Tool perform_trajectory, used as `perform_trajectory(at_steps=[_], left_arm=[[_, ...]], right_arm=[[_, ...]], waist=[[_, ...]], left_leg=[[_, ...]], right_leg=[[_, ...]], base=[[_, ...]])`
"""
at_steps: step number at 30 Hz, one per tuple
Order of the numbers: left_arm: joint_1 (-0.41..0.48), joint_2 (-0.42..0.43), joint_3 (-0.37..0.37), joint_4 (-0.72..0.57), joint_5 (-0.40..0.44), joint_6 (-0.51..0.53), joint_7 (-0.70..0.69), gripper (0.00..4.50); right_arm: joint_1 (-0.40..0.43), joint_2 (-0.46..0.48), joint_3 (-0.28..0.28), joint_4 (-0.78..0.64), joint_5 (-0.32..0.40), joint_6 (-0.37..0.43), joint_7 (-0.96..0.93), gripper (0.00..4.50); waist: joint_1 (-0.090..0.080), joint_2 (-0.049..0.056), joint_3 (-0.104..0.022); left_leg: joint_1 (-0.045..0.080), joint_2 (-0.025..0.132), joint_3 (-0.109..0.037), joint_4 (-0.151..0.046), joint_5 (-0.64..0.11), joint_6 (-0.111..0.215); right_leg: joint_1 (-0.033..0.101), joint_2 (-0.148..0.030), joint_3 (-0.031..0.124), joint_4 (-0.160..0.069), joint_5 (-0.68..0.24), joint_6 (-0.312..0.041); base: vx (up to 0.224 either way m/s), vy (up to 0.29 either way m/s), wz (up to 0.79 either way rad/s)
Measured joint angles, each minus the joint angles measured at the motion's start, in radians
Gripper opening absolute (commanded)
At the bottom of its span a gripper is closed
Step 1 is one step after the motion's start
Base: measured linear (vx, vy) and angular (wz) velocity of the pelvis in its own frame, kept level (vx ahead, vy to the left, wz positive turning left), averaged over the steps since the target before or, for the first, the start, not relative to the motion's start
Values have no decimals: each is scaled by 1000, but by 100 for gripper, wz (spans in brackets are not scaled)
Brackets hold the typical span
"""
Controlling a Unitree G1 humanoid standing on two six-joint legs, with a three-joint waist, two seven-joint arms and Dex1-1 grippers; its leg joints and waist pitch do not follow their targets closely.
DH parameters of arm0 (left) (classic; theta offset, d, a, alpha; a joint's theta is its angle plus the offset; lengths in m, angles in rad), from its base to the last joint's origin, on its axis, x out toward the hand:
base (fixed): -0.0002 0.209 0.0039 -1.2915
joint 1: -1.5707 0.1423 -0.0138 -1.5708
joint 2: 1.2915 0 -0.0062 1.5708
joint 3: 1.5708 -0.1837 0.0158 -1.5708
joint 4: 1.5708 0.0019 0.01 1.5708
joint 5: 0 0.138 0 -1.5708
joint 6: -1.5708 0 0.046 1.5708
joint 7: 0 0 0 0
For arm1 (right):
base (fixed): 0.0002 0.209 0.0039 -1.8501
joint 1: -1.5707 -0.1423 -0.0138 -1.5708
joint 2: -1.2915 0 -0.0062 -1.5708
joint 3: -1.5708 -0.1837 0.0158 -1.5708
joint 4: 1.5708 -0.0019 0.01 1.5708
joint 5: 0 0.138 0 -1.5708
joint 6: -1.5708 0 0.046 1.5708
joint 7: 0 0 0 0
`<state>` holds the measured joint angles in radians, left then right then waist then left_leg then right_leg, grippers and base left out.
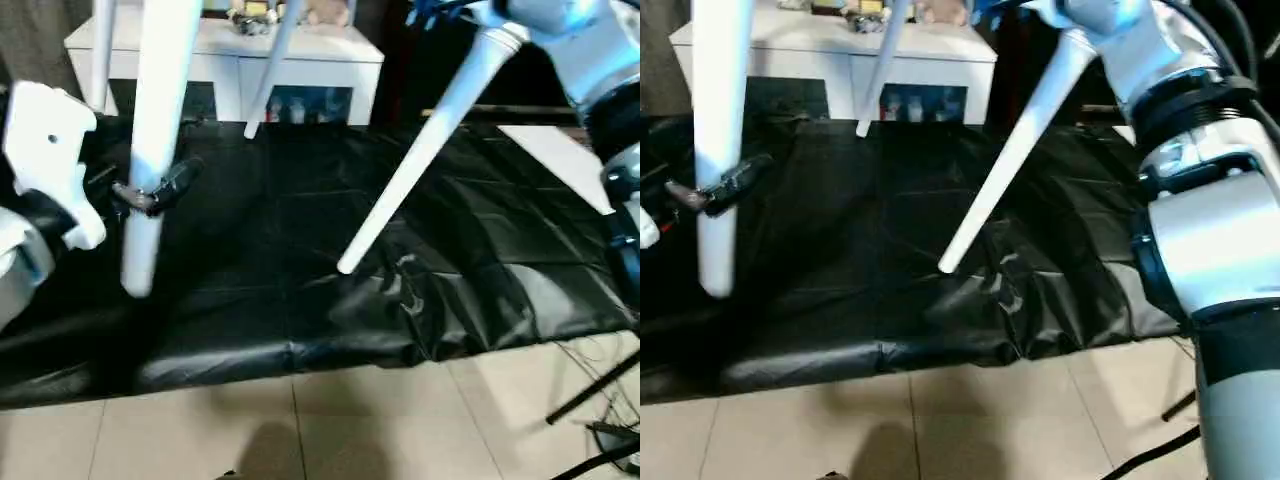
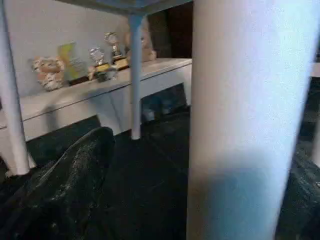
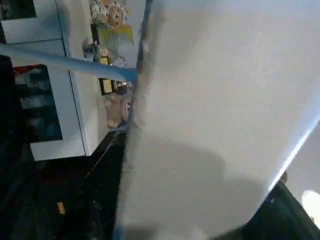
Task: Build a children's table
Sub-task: Flip table
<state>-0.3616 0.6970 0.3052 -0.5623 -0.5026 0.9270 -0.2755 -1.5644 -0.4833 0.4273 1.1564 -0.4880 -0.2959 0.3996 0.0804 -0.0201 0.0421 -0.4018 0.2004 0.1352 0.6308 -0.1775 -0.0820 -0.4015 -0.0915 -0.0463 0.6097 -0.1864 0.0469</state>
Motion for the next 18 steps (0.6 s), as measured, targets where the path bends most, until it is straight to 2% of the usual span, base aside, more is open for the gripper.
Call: perform_trajectory(at_steps=[1, 2, 3, 4, 5, 6, 7, 8, 9, 10, 11, 12, 14, 16, 18], left_arm=[[0, -11, 0, 7, 2, 5, 16, 450], [0, -21, -1, 21, 7, 8, 32, 433], [-2, -26, -3, 29, 12, 9, 47, 417], [-6, -32, -12, 39, 20, 11, 63, 417], [-5, -42, -16, 44, 28, 14, 77, 414], [1, -49, -17, 43, 30, 15, 84, 407], [10, -50, -17, 42, 34, 22, 87, 407], [9, -50, -18, 41, 40, 32, 92, 384], [6, -51, -20, 38, 43, 33, 93, 375], [6, -52, -27, 38, 51, 35, 96, 371], [7, -52, -39, 40, 67, 42, 107, 369], [8, -52, -44, 43, 72, 46, 112, 363], [10, -53, -55, 53, 78, 46, 116, 353], [13, -60, -76, 64, 90, 39, 120, 329], [17, -69, -88, 67, 95, 37, 125, 324]], right_arm=[[-1, 2, 4, -2, 0, -1, 0, 187], [0, 2, 8, -2, 0, -2, 1, 186], [0, 3, 8, -2, 0, -5, 2, 185], [0, 3, 8, -1, -3, -8, 5, 185], [-2, 1, 8, -1, -9, -12, 8, 184], [-5, 2, 7, -4, -14, -14, 7, 183], [-6, 11, 8, -7, -17, -18, 7, 183], [-7, 18, 10, -12, -20, -24, 8, 179], [-5, 22, 10, -16, -20, -29, 8, 176], [-4, 25, 12, -15, -21, -33, 8, 174], [-4, 34, 15, -15, -21, -33, 9, 173], [-4, 41, 16, -15, -21, -35, 9, 173], [-4, 48, 24, -15, -23, -38, 8, 172], [-2, 50, 30, -15, -30, -38, 8, 171], [-1, 52, 34, -15, -33, -41, 8, 171]], waist=[[1, 3, 2], [7, 4, 3], [21, 2, 5], [34, -2, 5], [60, -33, 0], [67, -35, 1], [79, -26, 2], [75, -14, 0], [64, -9, 4], [56, -13, 3], [52, -13, 3], [51, -11, 4], [50, -10, 5], [50, -9, 5], [50, -9, 5]], left_leg=[[0, 4, 2, -1, 0, 0], [-2, 10, 12, -7, 0, 0], [-5, 16, 23, -11, 0, 0], [-4, 27, 45, -11, 0, 0], [6, 26, 79, 0, -1, 0], [-1, 27, 79, 28, -31, -2], [3, 25, 53, 74, -70, -8], [36, 10, 13, 86, -86, -14], [44, 3, -1, 84, -83, -17], [41, 6, -4, 71, -83, -17], [39, 7, -14, 61, -83, -17], [39, 8, -19, 57, -83, -17], [38, 7, -22, 51, -83, -17], [39, 7, -18, 45, -83, -17], [41, 6, -16, 34, -83, -17]], right_leg=[[2, 0, -6, 1, -5, -9], [8, 0, -16, 13, -19, -30], [3, -2, -18, 49, -54, -58], [4, -1, -17, 104, -100, -73], [-11, 2, 28, 141, -132, -34], [-20, -1, 36, 150, -125, -19], [-20, -2, 31, 152, -124, -17], [-18, 3, 20, 149, -124, -18], [-19, 4, 14, 140, -123, -19], [-14, 12, 11, 121, -119, -28], [-5, 24, 8, 90, -103, -53], [0, 30, 5, 72, -93, -68], [7, 32, 2, 51, -80, -79], [11, 31, 4, 43, -80, -78], [15, 31, 4, 32, -80, -78]], base=[[-67, -15, 5], [-115, -33, 11], [-115, -33, 11], [-89, -94, 22], [-32, -130, 17], [-32, -130, 17], [-28, -69, -3], [0, 0, 0], [0, 0, 0], [0, 0, 0], [-63, 19, 2], [-63, 19, 2], [-29, 22, -2], [0, 0, 0], [0, 0, 0]])
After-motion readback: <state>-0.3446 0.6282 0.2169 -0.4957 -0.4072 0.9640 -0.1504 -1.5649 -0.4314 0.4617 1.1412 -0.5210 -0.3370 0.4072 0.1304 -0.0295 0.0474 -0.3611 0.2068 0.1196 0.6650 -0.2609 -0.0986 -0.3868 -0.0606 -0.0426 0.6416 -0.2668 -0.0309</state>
